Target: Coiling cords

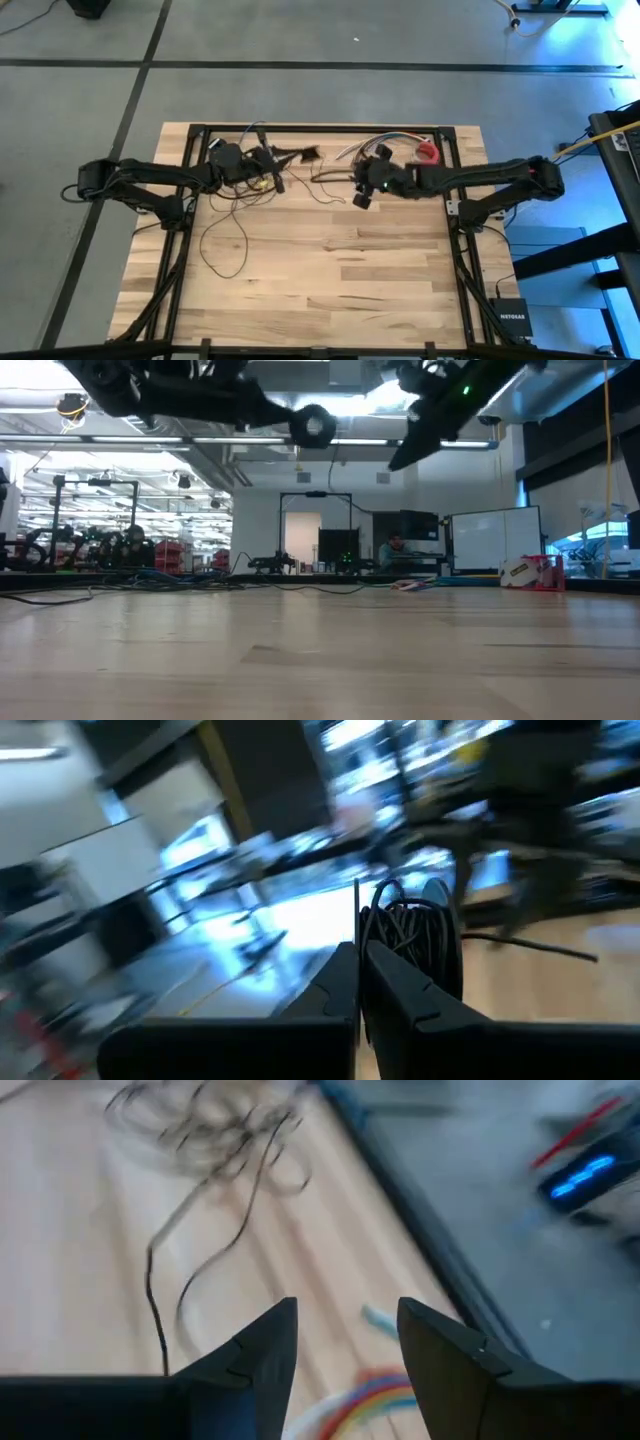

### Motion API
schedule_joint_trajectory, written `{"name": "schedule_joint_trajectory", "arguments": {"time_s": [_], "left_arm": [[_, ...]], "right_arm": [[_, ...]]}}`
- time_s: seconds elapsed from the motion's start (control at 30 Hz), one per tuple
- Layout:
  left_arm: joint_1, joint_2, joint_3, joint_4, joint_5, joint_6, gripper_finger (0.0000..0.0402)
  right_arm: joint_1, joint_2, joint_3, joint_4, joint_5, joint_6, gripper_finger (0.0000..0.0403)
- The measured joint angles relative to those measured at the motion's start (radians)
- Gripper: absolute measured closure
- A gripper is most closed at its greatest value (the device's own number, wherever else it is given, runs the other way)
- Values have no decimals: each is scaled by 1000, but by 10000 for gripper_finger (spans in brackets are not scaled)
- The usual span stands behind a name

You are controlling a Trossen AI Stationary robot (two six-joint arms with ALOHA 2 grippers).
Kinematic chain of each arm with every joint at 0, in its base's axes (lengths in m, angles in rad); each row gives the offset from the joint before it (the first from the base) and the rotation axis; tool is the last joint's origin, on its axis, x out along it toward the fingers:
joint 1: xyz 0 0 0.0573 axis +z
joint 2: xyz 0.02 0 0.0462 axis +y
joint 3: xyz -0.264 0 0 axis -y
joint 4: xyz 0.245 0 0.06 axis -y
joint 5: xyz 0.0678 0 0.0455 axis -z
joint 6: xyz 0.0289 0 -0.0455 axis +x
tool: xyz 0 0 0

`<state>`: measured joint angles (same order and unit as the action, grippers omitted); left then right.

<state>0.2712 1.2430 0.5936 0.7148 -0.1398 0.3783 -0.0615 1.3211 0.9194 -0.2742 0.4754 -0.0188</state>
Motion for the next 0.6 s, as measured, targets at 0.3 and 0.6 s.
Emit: {"name": "schedule_joint_trajectory", "arguments": {"time_s": [0.3,0.6], "left_arm": [[19,1,-24,8,-54,2,401],[19,0,-24,9,-55,-24,401]], "right_arm": [[35,150,-163,775,129,-117,226],[-14,311,-164,950,19,-63,226]]}}
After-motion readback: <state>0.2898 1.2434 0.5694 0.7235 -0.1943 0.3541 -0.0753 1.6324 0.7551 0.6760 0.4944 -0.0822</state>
